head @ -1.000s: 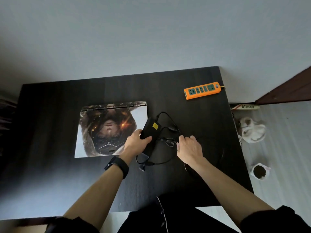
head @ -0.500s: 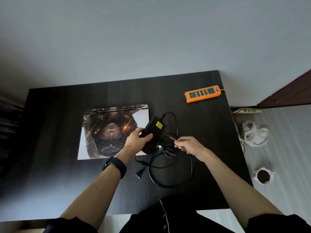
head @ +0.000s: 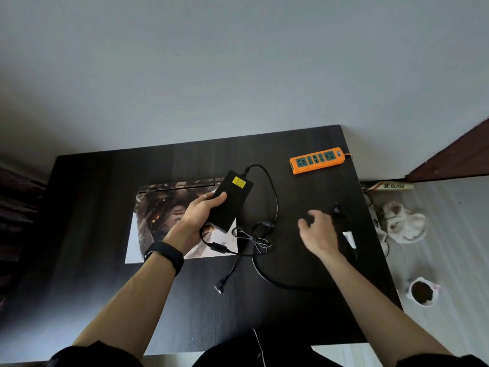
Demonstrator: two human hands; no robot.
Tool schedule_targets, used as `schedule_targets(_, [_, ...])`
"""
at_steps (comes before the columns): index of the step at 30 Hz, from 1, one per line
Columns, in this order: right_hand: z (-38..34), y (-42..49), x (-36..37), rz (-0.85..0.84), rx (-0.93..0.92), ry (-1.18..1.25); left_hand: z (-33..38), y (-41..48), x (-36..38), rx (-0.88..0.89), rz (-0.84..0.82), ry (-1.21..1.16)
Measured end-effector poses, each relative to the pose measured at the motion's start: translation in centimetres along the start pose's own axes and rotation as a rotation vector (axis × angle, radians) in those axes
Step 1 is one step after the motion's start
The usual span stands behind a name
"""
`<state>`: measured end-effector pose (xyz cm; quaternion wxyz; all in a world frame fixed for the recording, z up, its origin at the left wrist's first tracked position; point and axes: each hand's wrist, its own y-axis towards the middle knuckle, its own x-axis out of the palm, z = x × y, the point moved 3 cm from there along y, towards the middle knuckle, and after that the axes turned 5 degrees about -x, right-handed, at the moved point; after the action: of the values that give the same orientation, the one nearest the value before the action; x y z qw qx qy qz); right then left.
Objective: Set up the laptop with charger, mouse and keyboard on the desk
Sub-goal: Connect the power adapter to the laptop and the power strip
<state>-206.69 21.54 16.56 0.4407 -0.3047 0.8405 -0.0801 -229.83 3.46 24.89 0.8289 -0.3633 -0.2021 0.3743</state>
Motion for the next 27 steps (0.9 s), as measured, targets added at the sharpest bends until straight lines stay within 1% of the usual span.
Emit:
schedule_targets(2, [-1.9,-1.2,1.8,-0.097,-0.038,0.147,0.7,-0.3,1.0,-0.003,0.005,-0.054])
schedule_targets(4, [-3.5,-2.4,3.1,-0.181,0.039,0.380,1.4,-0.7,1.9,-0.016,-0.018,-0.189])
schedule_targets(5, [-4.0,-2.7,3.5,-0.166,0.079,0.445,1.5,-0.7,2.2,-0.029,-0.041,-0.262])
schedule_targets(6, [-4.4,-2.7,3.6,-0.127,0.101,0.467,1.7,-0.9,2.7,-0.044,-0.057,-0.330])
schedule_targets(7, [-4.6,-3.0,3.5,-0.104,0.136,0.433,1.9,-0.8,3.0,-0.044,-0.067,-0.394])
schedule_targets(8, [-4.6,-3.1,3.7,-0.128,0.187,0.428,2.2,-1.0,3.3,-0.031,-0.083,-0.474])
schedule_targets(9, [-4.8,-3.5,3.7,-0.220,0.284,0.490,2.5,-1.0,3.4,-0.010,-0.097,-0.556])
schedule_targets(11, [-5.1,-4.0,4.0,-0.470,0.491,0.812,3.1,-1.0,3.7,0.031,-0.134,-0.684])
schedule_targets(12, [-5.3,-4.0,3.9,-0.537,0.537,0.999,3.4,-1.0,3.6,0.048,-0.157,-0.728])
schedule_targets(14, [-6.2,-3.4,3.1,-0.464,0.551,1.285,3.6,-0.9,3.4,0.084,-0.176,-0.752])
schedule_targets(16, [-7.1,-2.3,2.0,-0.286,0.536,1.434,3.5,-0.8,2.9,0.115,-0.146,-0.700])
schedule_targets(18, [-7.9,-1.3,0.4,-0.151,0.502,1.421,3.5,-0.7,2.5,0.133,-0.104,-0.667])
schedule_targets(20, [-8.0,-0.6,-0.8,-0.140,0.462,1.307,3.6,-0.6,2.0,0.126,-0.097,-0.681])
schedule_targets(24, [-6.1,-1.0,-0.7,-0.264,0.473,1.000,3.4,0.1,1.6,0.118,-0.102,-0.652])
schedule_targets(26, [-4.7,-2.2,0.3,-0.378,0.494,0.833,3.2,0.5,1.8,0.131,-0.097,-0.648])
schedule_targets(27, [-4.1,-3.0,0.8,-0.465,0.499,0.737,3.1,0.7,1.9,0.136,-0.088,-0.635])
